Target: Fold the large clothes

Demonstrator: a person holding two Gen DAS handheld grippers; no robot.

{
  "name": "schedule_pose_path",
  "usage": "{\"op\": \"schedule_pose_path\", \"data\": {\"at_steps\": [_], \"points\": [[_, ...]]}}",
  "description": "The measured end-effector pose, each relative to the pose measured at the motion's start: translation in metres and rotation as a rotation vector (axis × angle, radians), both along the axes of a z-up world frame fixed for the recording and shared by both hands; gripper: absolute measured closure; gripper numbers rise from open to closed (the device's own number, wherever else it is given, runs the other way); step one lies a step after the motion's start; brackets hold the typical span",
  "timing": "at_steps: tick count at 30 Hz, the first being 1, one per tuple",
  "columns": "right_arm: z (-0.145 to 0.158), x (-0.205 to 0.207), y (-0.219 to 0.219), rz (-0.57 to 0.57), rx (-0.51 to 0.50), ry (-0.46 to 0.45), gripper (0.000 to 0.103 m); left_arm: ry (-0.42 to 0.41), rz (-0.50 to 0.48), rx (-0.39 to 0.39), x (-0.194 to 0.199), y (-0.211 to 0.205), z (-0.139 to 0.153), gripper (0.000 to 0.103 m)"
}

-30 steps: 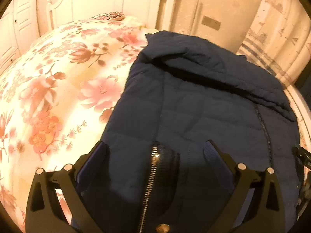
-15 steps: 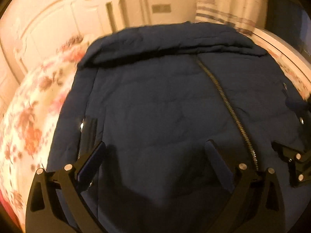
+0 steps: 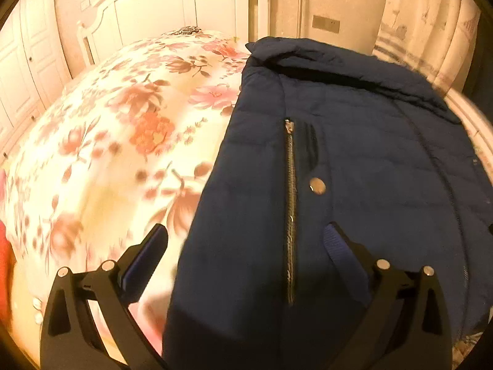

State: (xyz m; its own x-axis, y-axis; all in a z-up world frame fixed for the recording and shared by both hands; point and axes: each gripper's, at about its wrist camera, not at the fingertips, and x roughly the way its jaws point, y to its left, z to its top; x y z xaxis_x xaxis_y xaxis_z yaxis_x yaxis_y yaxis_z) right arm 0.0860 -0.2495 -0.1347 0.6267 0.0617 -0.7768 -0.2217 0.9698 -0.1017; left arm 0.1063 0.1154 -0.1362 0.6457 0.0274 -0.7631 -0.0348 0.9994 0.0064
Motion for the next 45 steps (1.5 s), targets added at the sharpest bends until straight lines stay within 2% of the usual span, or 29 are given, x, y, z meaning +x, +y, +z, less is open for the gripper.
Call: {"op": "schedule_pose_path", "data": {"at_steps": [2, 4, 7, 9, 10, 11, 12, 15, 18, 21, 24, 26, 29, 33, 38, 40, 42, 45], "points": [[0.009, -0.016, 0.02, 0.077, 0.034, -0.056, 0.01, -0.034, -0.059, -0.022, -0.012, -0.014, 0.008, 0.004], [0.015, -0.028, 0.043, 0.162, 0.046, -0.088, 0.01, -0.066, -0.172, -0.045, -0.025, -0.042, 0.017, 0.004], [0.006, -0.032, 0.078, 0.259, 0.008, -0.083, 0.01, -0.072, -0.298, -0.002, -0.033, -0.085, 0.011, 0.003], [-0.018, -0.021, 0.092, 0.261, -0.028, -0.009, 0.009, -0.011, -0.312, 0.063, -0.027, -0.104, -0.011, 0.002], [-0.022, -0.019, 0.089, 0.251, 0.01, -0.009, 0.005, -0.048, -0.301, 0.077, -0.029, -0.106, -0.017, 0.002], [-0.026, -0.016, 0.081, 0.243, 0.073, -0.004, 0.005, -0.072, -0.304, 0.077, -0.032, -0.106, -0.019, 0.002], [-0.027, -0.016, 0.077, 0.254, 0.094, -0.007, 0.005, -0.077, -0.313, 0.07, -0.032, -0.104, -0.02, 0.002], [-0.024, -0.018, 0.077, 0.268, 0.082, 0.002, 0.005, -0.052, -0.334, 0.051, -0.029, -0.098, -0.018, 0.002], [-0.017, -0.022, 0.069, 0.264, 0.075, 0.007, 0.006, -0.055, -0.321, 0.023, -0.034, -0.087, -0.011, 0.002], [-0.001, -0.042, 0.043, 0.221, 0.08, -0.061, 0.006, -0.084, -0.272, -0.021, -0.048, -0.06, -0.005, 0.002], [-0.005, -0.054, 0.014, 0.146, 0.09, -0.059, 0.005, -0.068, -0.216, -0.04, -0.047, -0.03, -0.01, 0.002], [-0.021, -0.058, -0.005, 0.106, 0.133, -0.023, 0.005, -0.074, -0.221, -0.019, -0.051, -0.022, -0.016, 0.002], [-0.028, -0.068, -0.009, 0.085, 0.154, -0.072, 0.005, -0.085, -0.217, 0.054, -0.056, -0.029, -0.018, 0.002], [-0.028, -0.065, -0.007, 0.075, 0.149, -0.061, 0.004, -0.062, -0.213, 0.04, -0.053, -0.027, -0.018, 0.002], [-0.03, -0.072, -0.007, 0.038, 0.147, -0.098, 0.004, -0.031, -0.216, 0.031, -0.049, -0.027, -0.018, 0.002], [-0.027, -0.071, -0.007, 0.051, 0.141, -0.084, 0.006, -0.023, -0.208, -0.002, -0.051, -0.022, -0.01, 0.006], [-0.018, -0.076, -0.017, 0.043, 0.166, -0.1, 0.006, -0.066, -0.187, -0.053, -0.061, -0.006, 0.003, 0.009], [-0.003, -0.092, -0.053, -0.076, 0.192, -0.164, 0.006, -0.101, -0.103, -0.064, -0.07, 0.03, 0.011, 0.009]]}}
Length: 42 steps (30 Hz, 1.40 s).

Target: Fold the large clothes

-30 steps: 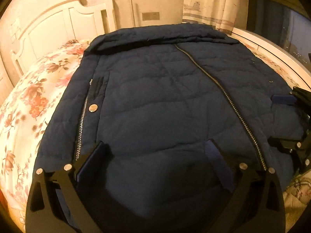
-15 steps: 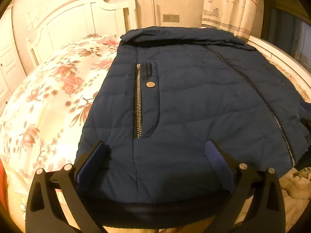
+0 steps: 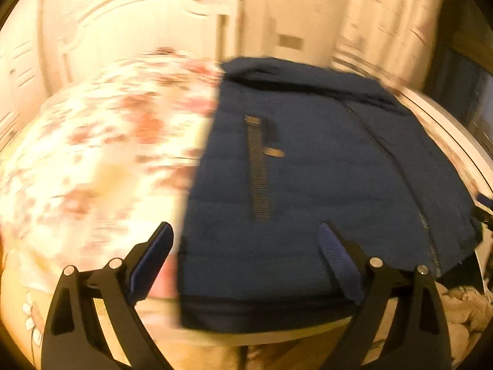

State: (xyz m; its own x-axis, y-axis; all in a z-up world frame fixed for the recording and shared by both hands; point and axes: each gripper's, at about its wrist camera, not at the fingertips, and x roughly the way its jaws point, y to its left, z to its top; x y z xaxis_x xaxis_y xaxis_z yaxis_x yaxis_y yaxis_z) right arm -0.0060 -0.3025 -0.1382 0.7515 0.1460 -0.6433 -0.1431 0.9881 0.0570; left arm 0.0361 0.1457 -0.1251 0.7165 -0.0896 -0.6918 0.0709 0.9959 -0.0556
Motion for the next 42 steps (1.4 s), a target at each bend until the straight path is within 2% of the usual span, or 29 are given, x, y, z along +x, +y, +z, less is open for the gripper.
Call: {"op": "schedule_pose_path", "data": {"at_steps": [3, 6, 9, 11, 13, 15, 17, 20, 22, 23, 24, 26, 27, 29, 31, 33, 35, 36, 38, 42], "points": [[-0.002, -0.01, -0.036, -0.058, 0.098, 0.034, 0.006, 0.049, 0.069, -0.06, 0.004, 0.035, -0.01, 0.009], [-0.013, -0.018, -0.043, -0.052, 0.157, 0.072, 0.012, 0.083, 0.06, -0.166, 0.008, 0.051, -0.022, 0.01], [-0.019, -0.028, -0.042, -0.055, 0.203, 0.053, 0.018, 0.069, 0.022, -0.146, 0.007, 0.037, -0.021, 0.011], [-0.019, -0.032, -0.043, -0.036, 0.254, 0.054, 0.028, 0.069, -0.02, -0.155, 0.007, 0.028, -0.021, 0.02], [-0.02, -0.036, -0.045, -0.012, 0.289, 0.074, 0.028, 0.069, -0.053, -0.16, 0.005, 0.019, -0.021, 0.025], [-0.022, -0.037, -0.041, -0.01, 0.293, 0.099, 0.032, 0.07, -0.063, -0.148, 0.003, 0.015, -0.022, 0.027], [-0.032, -0.043, -0.043, -0.016, 0.337, 0.14, 0.035, 0.074, -0.064, -0.161, 0.001, 0.018, -0.022, 0.034], [-0.044, -0.05, -0.048, 0.012, 0.438, 0.14, 0.035, 0.077, -0.072, -0.215, -0.005, 0.029, -0.023, 0.038], [-0.049, -0.05, -0.05, 0.019, 0.488, 0.121, 0.038, 0.074, -0.075, -0.221, -0.007, 0.03, -0.024, 0.04], [-0.05, -0.049, -0.05, 0.027, 0.508, 0.113, 0.042, 0.08, -0.071, -0.221, -0.007, 0.03, -0.023, 0.051], [-0.049, -0.05, -0.048, 0.034, 0.52, 0.104, 0.043, 0.084, -0.061, -0.223, -0.008, 0.029, -0.022, 0.056], [-0.038, -0.053, -0.042, 0.073, 0.496, 0.057, 0.05, 0.062, -0.07, -0.247, -0.012, 0.031, -0.016, 0.075], [-0.029, -0.056, -0.039, 0.097, 0.481, 0.02, 0.052, 0.051, -0.078, -0.26, -0.014, 0.031, -0.013, 0.076], [-0.017, -0.058, -0.038, 0.113, 0.475, -0.021, 0.053, 0.04, -0.085, -0.265, -0.014, 0.03, -0.008, 0.077], [-0.014, -0.051, -0.038, 0.106, 0.461, -0.016, 0.053, 0.062, -0.077, -0.272, -0.01, 0.031, -0.012, 0.075], [-0.019, -0.043, -0.037, 0.084, 0.446, 0.002, 0.052, 0.085, -0.056, -0.284, -0.006, 0.034, -0.02, 0.067], [-0.025, -0.035, -0.035, 0.071, 0.455, 0.013, 0.051, 0.091, -0.059, -0.32, -0.004, 0.036, -0.023, 0.055], [-0.025, -0.033, -0.035, 0.072, 0.458, 0.013, 0.051, 0.09, -0.069, -0.334, -0.002, 0.035, -0.023, 0.053], [-0.027, -0.024, -0.029, 0.072, 0.448, 0.019, 0.051, 0.087, -0.08, -0.321, 0.003, 0.028, -0.023, 0.05], [-0.024, -0.004, -0.019, 0.054, 0.39, 0.035, 0.051, 0.086, -0.049, -0.231, 0.021, 0.014, -0.023, 0.051]]}}
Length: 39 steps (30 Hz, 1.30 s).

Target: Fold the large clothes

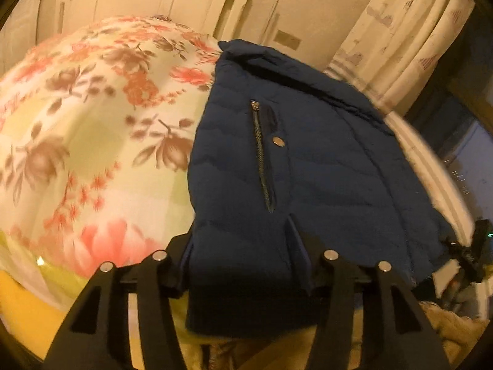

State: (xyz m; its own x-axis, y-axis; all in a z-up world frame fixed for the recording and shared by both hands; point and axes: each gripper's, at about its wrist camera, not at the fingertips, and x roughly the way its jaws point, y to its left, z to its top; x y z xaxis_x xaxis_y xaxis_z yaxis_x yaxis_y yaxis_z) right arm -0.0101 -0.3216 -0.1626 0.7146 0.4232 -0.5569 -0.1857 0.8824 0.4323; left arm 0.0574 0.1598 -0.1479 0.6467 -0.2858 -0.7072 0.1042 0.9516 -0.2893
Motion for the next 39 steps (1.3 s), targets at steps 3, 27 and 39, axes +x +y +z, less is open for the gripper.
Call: {"op": "schedule_pose_path", "data": {"at_steps": [3, 27, 39], "points": [[0.002, 0.01, 0.009, -0.009, -0.079, 0.009, 0.052, 0.009, 0.012, 0.041, 0.01, -0.007, 0.001, 0.059], [0.184, -0.06, 0.015, -0.086, -0.318, -0.415, 0.088, -0.345, -0.04, -0.008, -0.052, -0.017, 0.194, 0.082], [0.074, 0.24, -0.039, -0.057, 0.302, 0.213, 0.067, 0.259, 0.02, -0.359, 0.227, -0.001, 0.071, 0.067]]}}
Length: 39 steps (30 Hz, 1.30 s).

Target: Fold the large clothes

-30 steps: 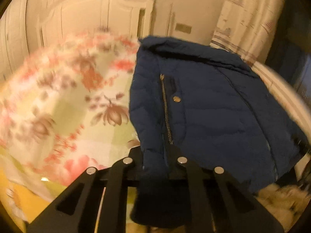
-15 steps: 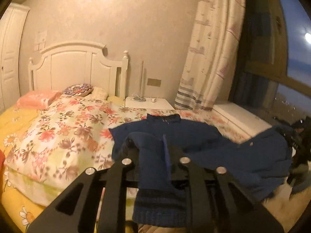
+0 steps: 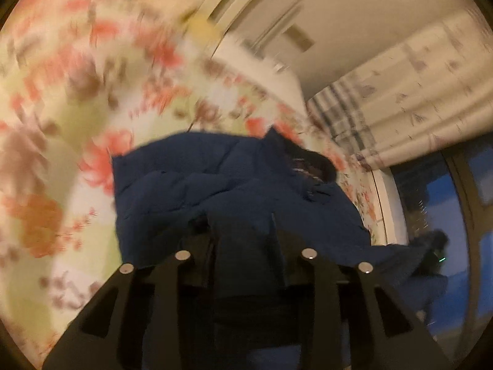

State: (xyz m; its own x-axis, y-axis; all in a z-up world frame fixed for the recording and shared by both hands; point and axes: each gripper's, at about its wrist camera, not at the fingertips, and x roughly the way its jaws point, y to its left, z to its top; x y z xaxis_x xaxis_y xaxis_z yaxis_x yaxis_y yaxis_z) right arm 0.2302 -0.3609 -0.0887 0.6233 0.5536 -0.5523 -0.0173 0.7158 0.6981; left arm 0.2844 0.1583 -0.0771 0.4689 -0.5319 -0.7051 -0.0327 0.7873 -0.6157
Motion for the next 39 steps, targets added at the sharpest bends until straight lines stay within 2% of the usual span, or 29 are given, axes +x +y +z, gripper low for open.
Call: {"op": "schedule_pose_path", "data": {"at_steps": [1, 2, 4, 5, 6, 7, 10, 12, 13, 15, 16, 18, 19, 22, 23, 24, 27, 29, 31, 33, 36, 37, 39], "points": [[-0.014, 0.008, -0.006, 0.006, 0.083, 0.005, 0.031, 0.014, 0.0, -0.042, 0.005, 0.006, -0.009, 0.063], [-0.023, 0.013, -0.013, 0.01, 0.178, -0.009, 0.005, 0.029, -0.001, -0.119, 0.01, 0.015, -0.021, 0.059], [-0.031, 0.011, -0.027, -0.001, 0.272, -0.046, 0.004, 0.024, -0.009, -0.202, 0.014, 0.026, -0.029, 0.044], [-0.031, 0.011, -0.033, -0.01, 0.26, -0.048, 0.004, 0.013, -0.011, -0.202, 0.015, 0.032, -0.028, 0.041], [-0.029, 0.012, -0.036, -0.027, 0.209, -0.037, 0.004, -0.001, 0.007, -0.129, 0.016, 0.036, -0.022, 0.035], [-0.025, 0.014, -0.038, -0.039, 0.116, -0.022, 0.004, -0.031, 0.048, 0.004, 0.017, 0.038, -0.008, 0.022], [-0.01, 0.018, -0.035, -0.029, -0.092, -0.015, 0.004, -0.159, 0.106, 0.281, 0.016, 0.038, 0.04, 0.022], [0.0, 0.02, -0.025, -0.002, -0.222, -0.039, 0.004, -0.236, 0.145, 0.401, 0.009, 0.033, 0.067, 0.019], [0.002, 0.024, -0.021, 0.013, -0.27, -0.05, 0.004, -0.275, 0.137, 0.431, 0.005, 0.026, 0.078, 0.014], [0.005, 0.03, -0.006, 0.054, -0.367, -0.064, 0.004, -0.318, 0.075, 0.405, 0.0, 0.013, 0.084, 0.012], [0.005, 0.033, 0.0, 0.082, -0.392, -0.07, 0.004, -0.326, 0.023, 0.383, -0.003, 0.005, 0.081, 0.012], [0.006, 0.03, 0.004, 0.123, -0.405, -0.094, 0.004, -0.325, -0.045, 0.391, -0.01, -0.006, 0.069, 0.012], [0.01, 0.024, 0.0, 0.119, -0.394, -0.13, 0.004, -0.32, -0.065, 0.403, -0.012, -0.01, 0.061, 0.012], [0.024, -0.001, -0.025, 0.119, -0.239, -0.289, 0.004, -0.276, -0.136, 0.451, -0.024, -0.01, 0.022, 0.014], [0.025, -0.008, -0.033, 0.119, -0.209, -0.339, 0.004, -0.268, -0.151, 0.465, -0.025, -0.01, 0.011, 0.015], [0.024, -0.009, -0.037, 0.119, -0.214, -0.351, 0.004, -0.259, -0.171, 0.466, -0.023, -0.011, 0.001, 0.015], [0.004, 0.004, -0.027, 0.163, -0.365, -0.23, 0.004, -0.221, -0.218, 0.39, -0.022, -0.005, -0.017, 0.016], [-0.012, 0.02, -0.012, 0.22, -0.39, -0.179, 0.004, -0.235, -0.23, 0.327, -0.018, -0.009, -0.016, 0.016], [-0.017, 0.03, 0.004, 0.269, -0.411, -0.184, 0.004, -0.258, -0.242, 0.297, -0.013, -0.019, -0.012, 0.016], [-0.018, 0.04, 0.024, 0.339, -0.442, -0.199, 0.004, -0.277, -0.26, 0.325, -0.006, -0.035, -0.006, 0.016], [-0.021, 0.054, 0.045, 0.412, -0.519, -0.168, 0.004, -0.251, -0.296, 0.382, 0.012, -0.054, -0.011, 0.016], [-0.021, 0.057, 0.045, 0.418, -0.519, -0.162, 0.004, -0.239, -0.304, 0.404, 0.02, -0.059, -0.015, 0.016], [-0.021, 0.059, 0.042, 0.42, -0.499, -0.156, 0.01, -0.217, -0.311, 0.396, 0.032, -0.062, -0.022, 0.016]]}}
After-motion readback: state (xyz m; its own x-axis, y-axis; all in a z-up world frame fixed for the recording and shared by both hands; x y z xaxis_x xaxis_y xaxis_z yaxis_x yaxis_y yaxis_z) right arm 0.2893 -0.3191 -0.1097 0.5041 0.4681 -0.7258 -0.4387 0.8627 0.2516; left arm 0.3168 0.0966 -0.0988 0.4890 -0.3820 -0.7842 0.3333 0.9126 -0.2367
